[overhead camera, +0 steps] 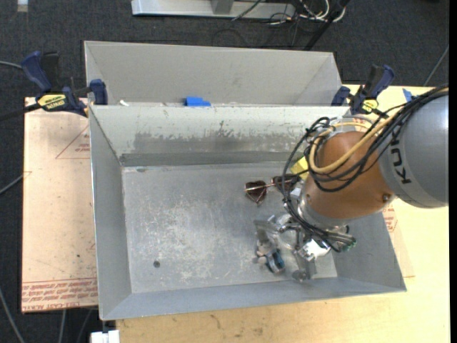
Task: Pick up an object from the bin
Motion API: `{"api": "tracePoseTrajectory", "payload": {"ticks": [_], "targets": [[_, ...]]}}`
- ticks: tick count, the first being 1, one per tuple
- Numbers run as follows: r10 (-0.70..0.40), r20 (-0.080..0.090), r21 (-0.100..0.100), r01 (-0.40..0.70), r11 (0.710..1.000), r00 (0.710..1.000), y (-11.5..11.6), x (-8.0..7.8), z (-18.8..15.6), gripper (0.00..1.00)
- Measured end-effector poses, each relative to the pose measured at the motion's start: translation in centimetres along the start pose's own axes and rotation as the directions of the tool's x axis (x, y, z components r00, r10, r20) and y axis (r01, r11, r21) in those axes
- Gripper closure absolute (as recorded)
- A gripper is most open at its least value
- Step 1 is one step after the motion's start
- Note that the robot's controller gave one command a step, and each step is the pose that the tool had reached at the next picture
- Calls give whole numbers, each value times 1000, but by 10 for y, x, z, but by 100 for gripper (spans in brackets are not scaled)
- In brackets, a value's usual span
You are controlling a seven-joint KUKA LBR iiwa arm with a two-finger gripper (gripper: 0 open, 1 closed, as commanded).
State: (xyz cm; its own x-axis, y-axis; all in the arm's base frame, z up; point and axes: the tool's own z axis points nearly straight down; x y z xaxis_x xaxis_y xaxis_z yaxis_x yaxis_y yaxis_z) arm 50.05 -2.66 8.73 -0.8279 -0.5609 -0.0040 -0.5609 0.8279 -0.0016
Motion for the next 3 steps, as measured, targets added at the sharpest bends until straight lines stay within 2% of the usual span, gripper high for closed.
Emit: {"api": "tracePoseTrajectory", "payload": {"ticks": [1,3], "targets": [[-38,-1,1,38,999,999,-78,66,16,100],[-38,-2,-2,38,999,999,-77,66,13,100]]}}
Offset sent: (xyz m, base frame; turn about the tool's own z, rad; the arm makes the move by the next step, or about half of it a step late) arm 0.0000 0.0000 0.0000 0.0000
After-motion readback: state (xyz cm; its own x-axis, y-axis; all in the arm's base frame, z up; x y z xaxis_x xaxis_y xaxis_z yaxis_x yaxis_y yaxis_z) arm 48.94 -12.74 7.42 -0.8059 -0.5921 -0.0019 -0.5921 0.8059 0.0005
